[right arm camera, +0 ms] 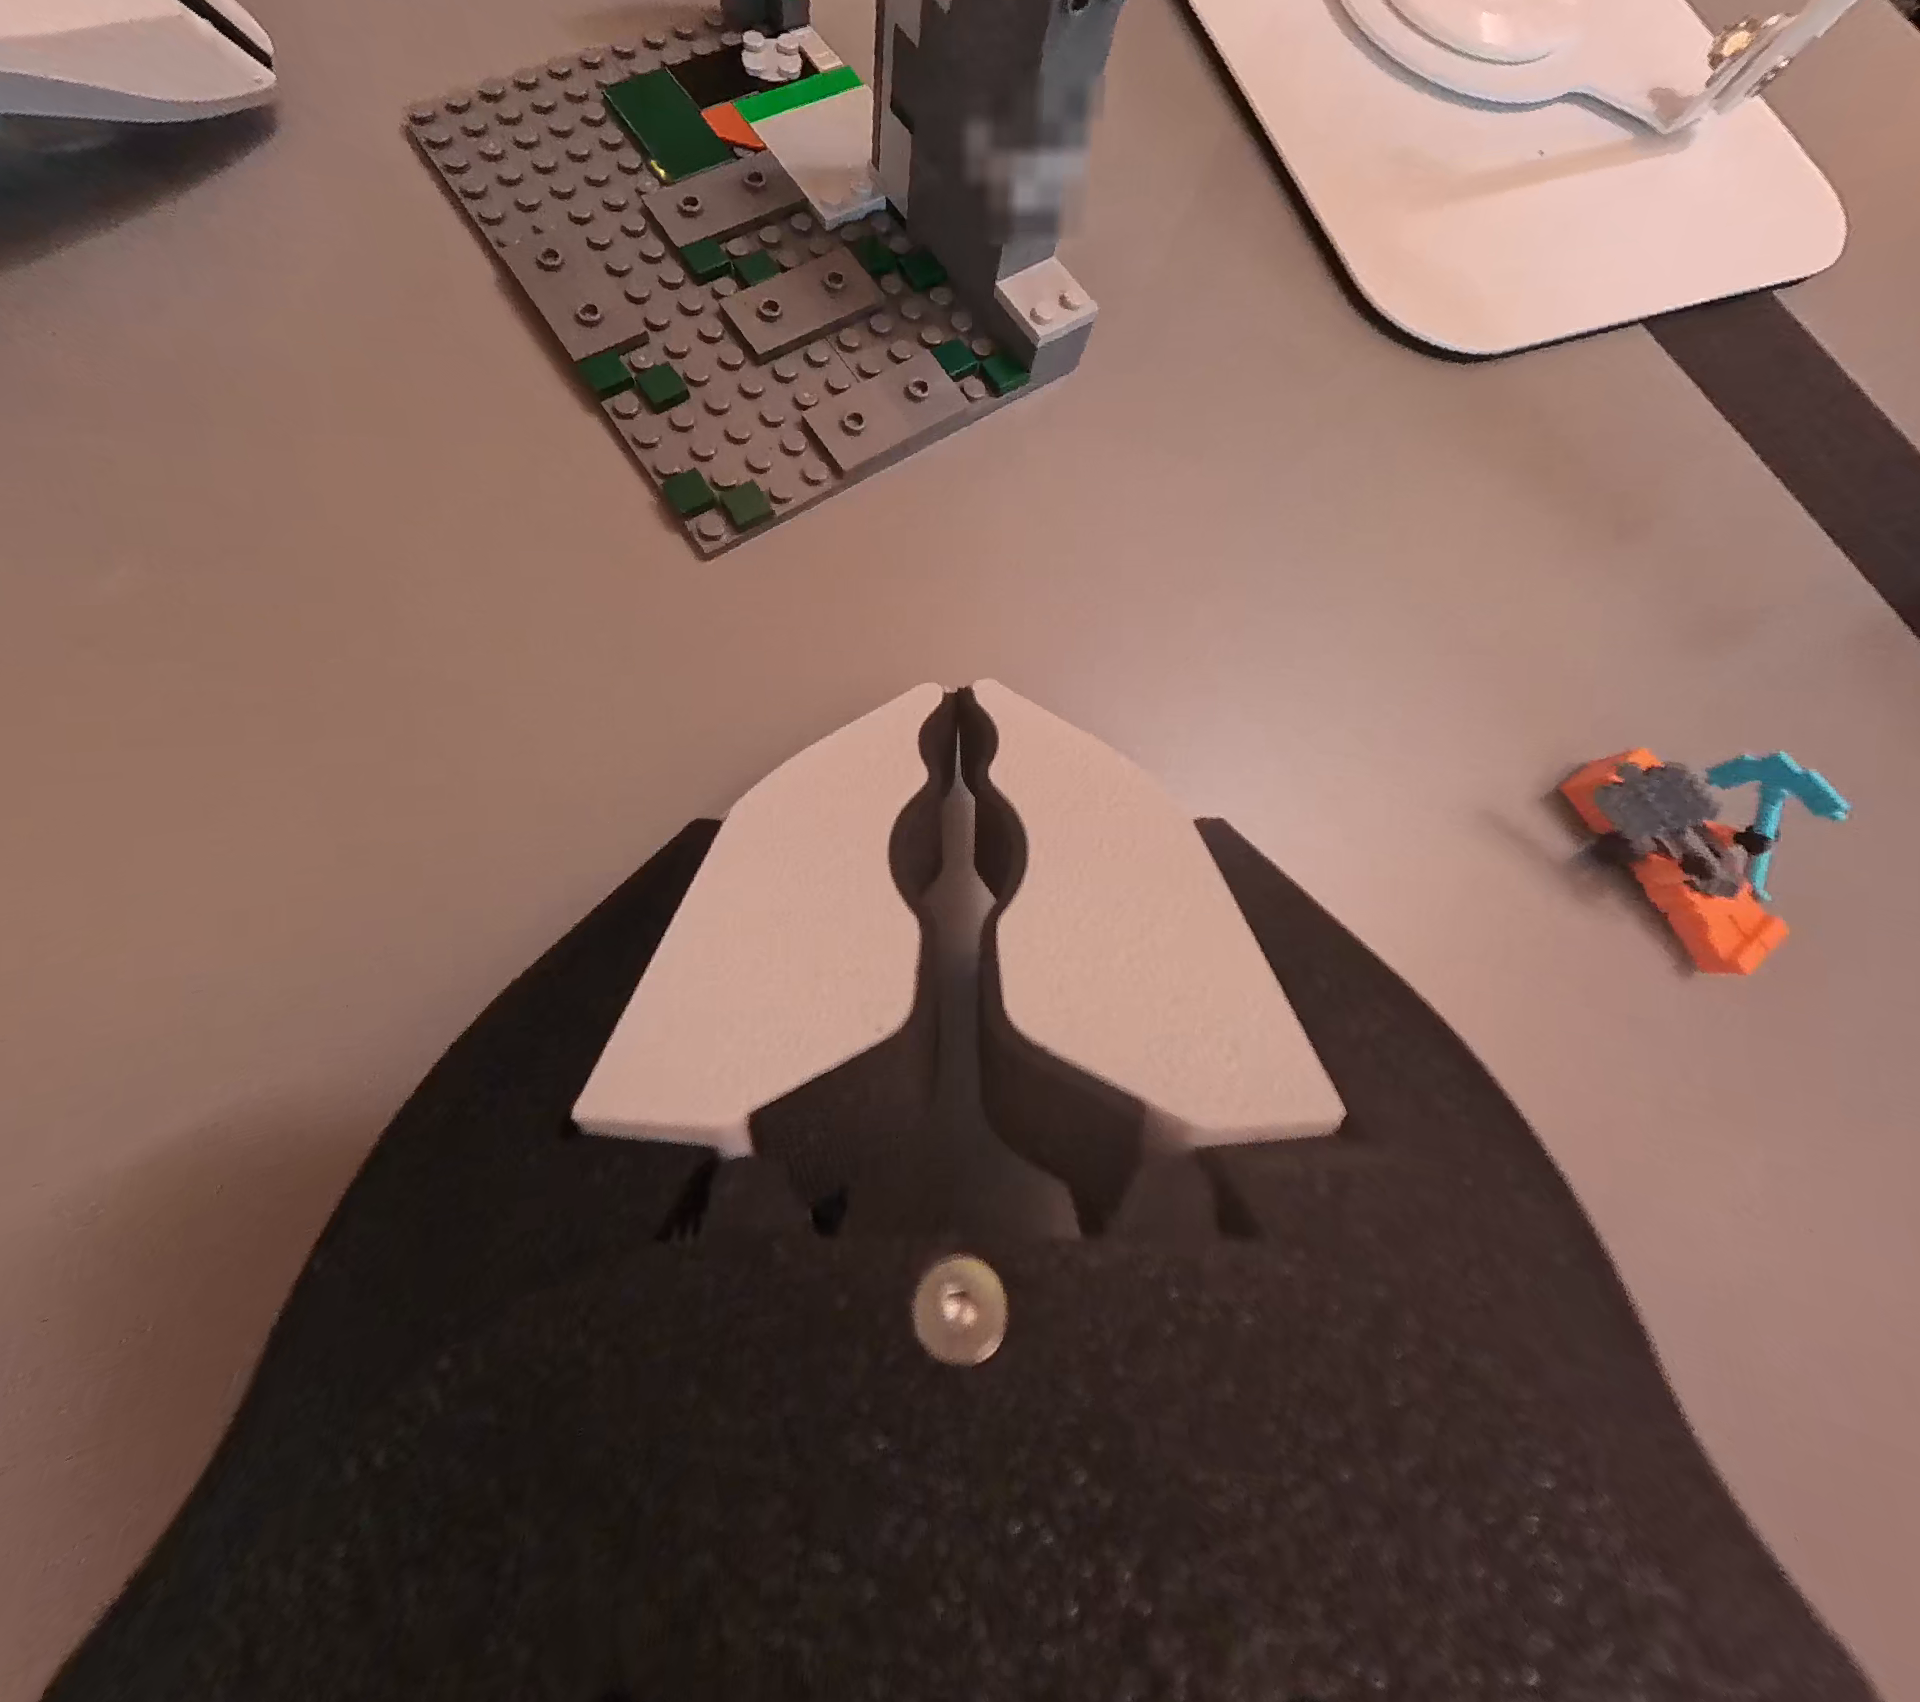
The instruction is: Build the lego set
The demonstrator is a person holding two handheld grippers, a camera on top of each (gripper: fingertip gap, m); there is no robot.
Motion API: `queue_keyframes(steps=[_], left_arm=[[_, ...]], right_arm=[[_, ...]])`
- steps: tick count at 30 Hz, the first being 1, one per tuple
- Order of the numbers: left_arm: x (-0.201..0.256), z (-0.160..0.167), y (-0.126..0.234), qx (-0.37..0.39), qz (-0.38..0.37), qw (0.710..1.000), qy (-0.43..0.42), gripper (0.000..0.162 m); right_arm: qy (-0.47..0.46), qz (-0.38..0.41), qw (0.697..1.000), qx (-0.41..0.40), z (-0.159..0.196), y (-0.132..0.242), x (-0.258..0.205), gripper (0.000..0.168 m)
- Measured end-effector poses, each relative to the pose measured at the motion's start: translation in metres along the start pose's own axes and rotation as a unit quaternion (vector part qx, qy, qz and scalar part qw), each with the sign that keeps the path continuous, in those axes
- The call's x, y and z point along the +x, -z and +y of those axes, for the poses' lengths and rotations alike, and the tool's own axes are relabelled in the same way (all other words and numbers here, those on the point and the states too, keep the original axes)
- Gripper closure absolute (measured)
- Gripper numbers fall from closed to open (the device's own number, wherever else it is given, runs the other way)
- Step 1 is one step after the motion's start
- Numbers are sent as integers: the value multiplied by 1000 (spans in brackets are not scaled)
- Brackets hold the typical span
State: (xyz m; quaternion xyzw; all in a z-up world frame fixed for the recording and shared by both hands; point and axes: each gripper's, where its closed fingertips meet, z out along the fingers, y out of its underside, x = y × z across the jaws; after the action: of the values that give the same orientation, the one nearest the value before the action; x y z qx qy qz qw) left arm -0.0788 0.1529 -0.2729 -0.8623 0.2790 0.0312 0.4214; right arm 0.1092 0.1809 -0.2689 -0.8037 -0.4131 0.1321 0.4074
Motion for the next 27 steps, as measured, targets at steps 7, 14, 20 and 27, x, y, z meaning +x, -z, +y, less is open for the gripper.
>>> queue_keyframes(steps=[7,14,20,27], left_arm=[[-1,-7,1,10,20,1000,-12,162],[-4,-26,4,32,42,998,-39,162],[5,-58,9,68,67,993,-66,162],[38,-92,16,108,117,982,-98,162]], right_arm=[[-12,10,1000,-4,-1,4,-11,168],[-48,45,998,-6,-3,16,-17,168],[-86,107,991,7,-6,42,-8,168],[-142,202,969,20,7,79,20,168]])
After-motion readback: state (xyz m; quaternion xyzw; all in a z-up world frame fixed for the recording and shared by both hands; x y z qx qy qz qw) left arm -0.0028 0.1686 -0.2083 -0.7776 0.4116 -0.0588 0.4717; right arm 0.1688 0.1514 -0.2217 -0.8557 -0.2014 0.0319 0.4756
